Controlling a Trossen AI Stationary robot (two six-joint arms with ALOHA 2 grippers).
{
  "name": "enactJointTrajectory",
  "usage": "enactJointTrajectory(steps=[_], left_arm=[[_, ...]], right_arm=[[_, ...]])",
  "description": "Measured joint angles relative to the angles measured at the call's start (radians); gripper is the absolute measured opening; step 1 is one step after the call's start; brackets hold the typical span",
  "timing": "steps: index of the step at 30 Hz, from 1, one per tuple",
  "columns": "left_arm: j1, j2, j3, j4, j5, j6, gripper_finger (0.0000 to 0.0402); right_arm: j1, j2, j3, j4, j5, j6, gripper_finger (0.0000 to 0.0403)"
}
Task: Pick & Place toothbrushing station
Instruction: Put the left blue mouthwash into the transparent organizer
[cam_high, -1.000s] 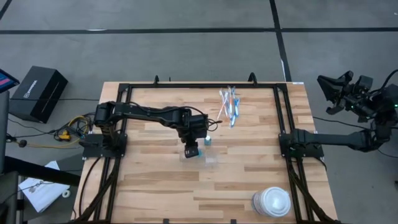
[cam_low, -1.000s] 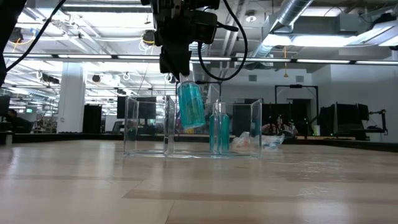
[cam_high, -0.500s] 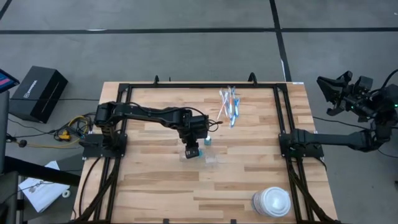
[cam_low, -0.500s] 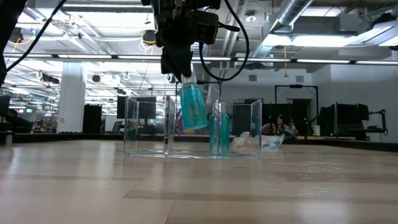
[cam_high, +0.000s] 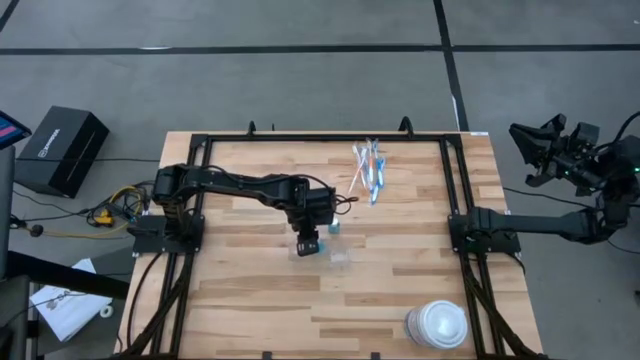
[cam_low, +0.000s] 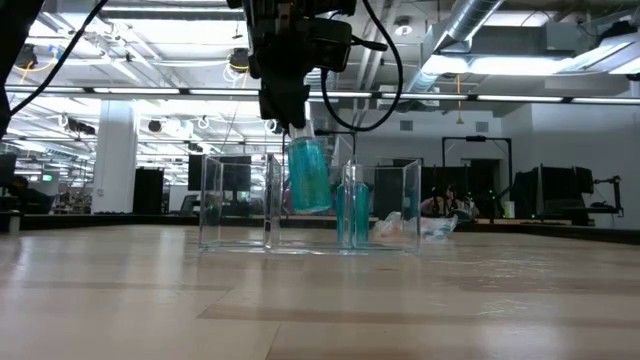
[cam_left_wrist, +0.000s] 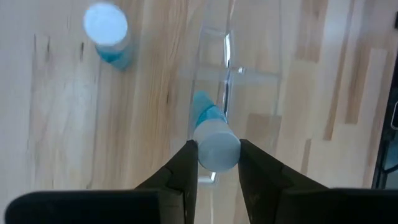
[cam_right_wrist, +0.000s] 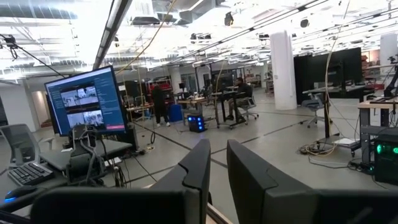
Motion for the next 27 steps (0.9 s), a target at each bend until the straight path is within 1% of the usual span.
enactJointTrajectory(steps=[5, 23, 27], left_arm=[[0.008, 0.0, 0.0, -0.077, -0.002, 0.04, 0.0082], [0.022, 0.007, 0.001, -0.111, 0.007, 0.058, 0.0082], [0.031, 0.023, 0.003, -0.117, 0.008, 0.077, 0.0082]], right_arm=[[0.0, 0.0, 0.0, 0.0, -0.006, 0.0, 0.0047], [0.0, 0.0, -0.001, -0.001, -0.006, -0.007, 0.0047], [0.0, 0.004, -0.001, -0.002, -0.025, -0.016, 0.0047]])
